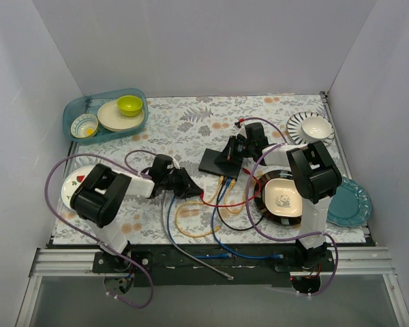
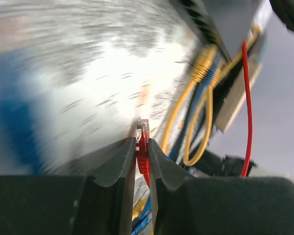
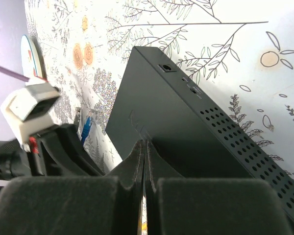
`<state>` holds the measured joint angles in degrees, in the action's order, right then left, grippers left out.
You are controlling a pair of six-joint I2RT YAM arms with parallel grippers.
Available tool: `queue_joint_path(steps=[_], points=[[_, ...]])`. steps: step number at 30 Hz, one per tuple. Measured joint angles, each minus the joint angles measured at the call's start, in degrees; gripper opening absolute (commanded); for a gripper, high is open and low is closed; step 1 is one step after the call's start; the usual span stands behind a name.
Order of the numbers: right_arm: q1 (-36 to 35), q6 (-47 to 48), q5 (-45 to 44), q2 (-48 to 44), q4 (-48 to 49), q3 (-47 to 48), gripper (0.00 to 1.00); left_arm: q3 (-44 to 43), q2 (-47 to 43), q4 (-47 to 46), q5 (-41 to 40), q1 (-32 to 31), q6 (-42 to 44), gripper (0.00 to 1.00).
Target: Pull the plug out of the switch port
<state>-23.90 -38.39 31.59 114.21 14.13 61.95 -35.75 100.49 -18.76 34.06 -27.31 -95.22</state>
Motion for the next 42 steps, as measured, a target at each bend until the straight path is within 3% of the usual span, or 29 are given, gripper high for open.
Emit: queue_joint_path(steps=[4,6,7,8,11,16,21,31,38,42], points=[[0.0,-0.2,0.1,0.0,0.8,-0.4,0.01,4.0,-11.4,13.3,-7.4,7.0,1.5,0.00],[0.0,-0.3,0.0,-0.1,1.1,-0.6,0.01,4.8,-16.6,20.2,-12.0,10.5,2.2,0.10],[0.0,-0.2,0.0,-0.1,1.1,-0.6,0.01,5.1,-18.9,22.8,-14.4,11.6,2.5,0.23],[0.0,-0.2,0.0,-0.1,1.1,-0.6,0.01,5.3,-20.7,24.9,-16.0,12.2,2.8,0.29],[0.0,-0.2,0.0,-0.1,1.1,-0.6,0.01,5.4,-25.8,30.0,-20.1,12.6,3.5,0.39],[0.0,-0.1,-0.2,-0.2,0.9,-0.6,0.01,4.3,-27.0,30.6,-21.3,12.6,3.3,0.45],[-0.1,0.5,-0.8,-0.5,0.5,-0.6,0.01,0.7,-23.6,23.3,-18.5,11.5,1.2,0.45],[-0.2,0.9,-1.2,-0.8,-0.1,-0.6,0.01,-13.4,-6.2,8.8,-12.6,-1.5,-0.2,0.40],[-0.2,0.9,-1.2,-0.8,-0.1,-0.6,0.01,-15.7,7.0,6.3,-8.6,-7.4,-0.2,0.37],[-0.2,0.9,-1.2,-0.8,-0.1,-0.6,0.01,-15.8,8.1,5.0,-7.3,-7.3,-0.9,0.37]])
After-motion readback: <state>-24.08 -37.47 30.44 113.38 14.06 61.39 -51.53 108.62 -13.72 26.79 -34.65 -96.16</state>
